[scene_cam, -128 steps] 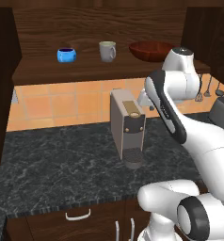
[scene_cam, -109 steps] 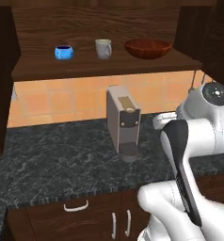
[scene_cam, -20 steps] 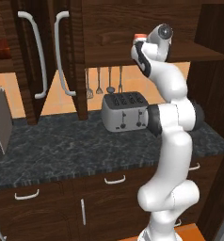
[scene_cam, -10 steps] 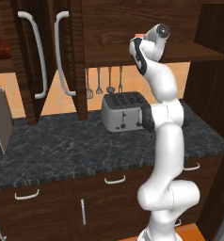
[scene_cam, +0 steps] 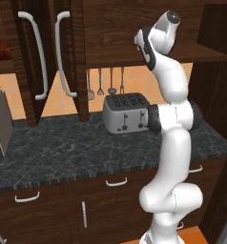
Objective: Gather all objects into one cabinet and sort the glasses and bowls to opposite sides.
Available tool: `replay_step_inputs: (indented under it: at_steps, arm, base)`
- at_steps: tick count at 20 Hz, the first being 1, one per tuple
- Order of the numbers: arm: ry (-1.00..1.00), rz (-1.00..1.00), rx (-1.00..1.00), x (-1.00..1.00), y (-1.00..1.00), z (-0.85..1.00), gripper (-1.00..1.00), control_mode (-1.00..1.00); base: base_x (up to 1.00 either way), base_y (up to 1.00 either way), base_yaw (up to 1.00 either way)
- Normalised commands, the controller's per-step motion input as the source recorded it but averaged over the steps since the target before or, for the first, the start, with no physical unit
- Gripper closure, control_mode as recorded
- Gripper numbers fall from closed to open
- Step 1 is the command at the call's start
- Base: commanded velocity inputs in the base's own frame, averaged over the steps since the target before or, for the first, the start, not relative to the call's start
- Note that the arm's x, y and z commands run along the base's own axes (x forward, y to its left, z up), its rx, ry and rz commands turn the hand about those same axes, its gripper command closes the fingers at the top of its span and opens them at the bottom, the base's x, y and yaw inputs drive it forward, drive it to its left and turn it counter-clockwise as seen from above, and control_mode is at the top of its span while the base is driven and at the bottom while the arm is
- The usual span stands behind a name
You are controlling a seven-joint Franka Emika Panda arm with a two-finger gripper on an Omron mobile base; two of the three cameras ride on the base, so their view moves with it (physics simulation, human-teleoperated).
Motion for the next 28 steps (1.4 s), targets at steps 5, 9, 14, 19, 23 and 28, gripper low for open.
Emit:
replay_step_inputs:
  at_steps: [5,9,14,19,23,28]
  arm:
    - [-0.32,0.05,-0.03,-1.0,0.37,-0.6,1.0,-1.0]
    - [-0.31,0.05,-0.05,-1.0,0.36,-0.59,1.0,-1.0]
    - [-0.14,0.02,0.0,-1.0,0.02,0.1,1.0,-1.0]
    - [0.0,0.04,0.0,-1.0,0.0,0.25,1.0,-1.0]
    - [0.02,0.01,0.01,-1.0,0.0,0.01,1.0,-1.0]
    - [0.03,0.0,0.0,-1.0,0.01,-0.12,1.0,-1.0]
  base:
    - [0.0,0.0,0.0]
    - [0.0,0.0,0.0]
    - [0.0,0.0,0.0]
    - [0.0,0.0,0.0]
    - [0.0,0.0,0.0]
    - [0.0,0.0,0.0]
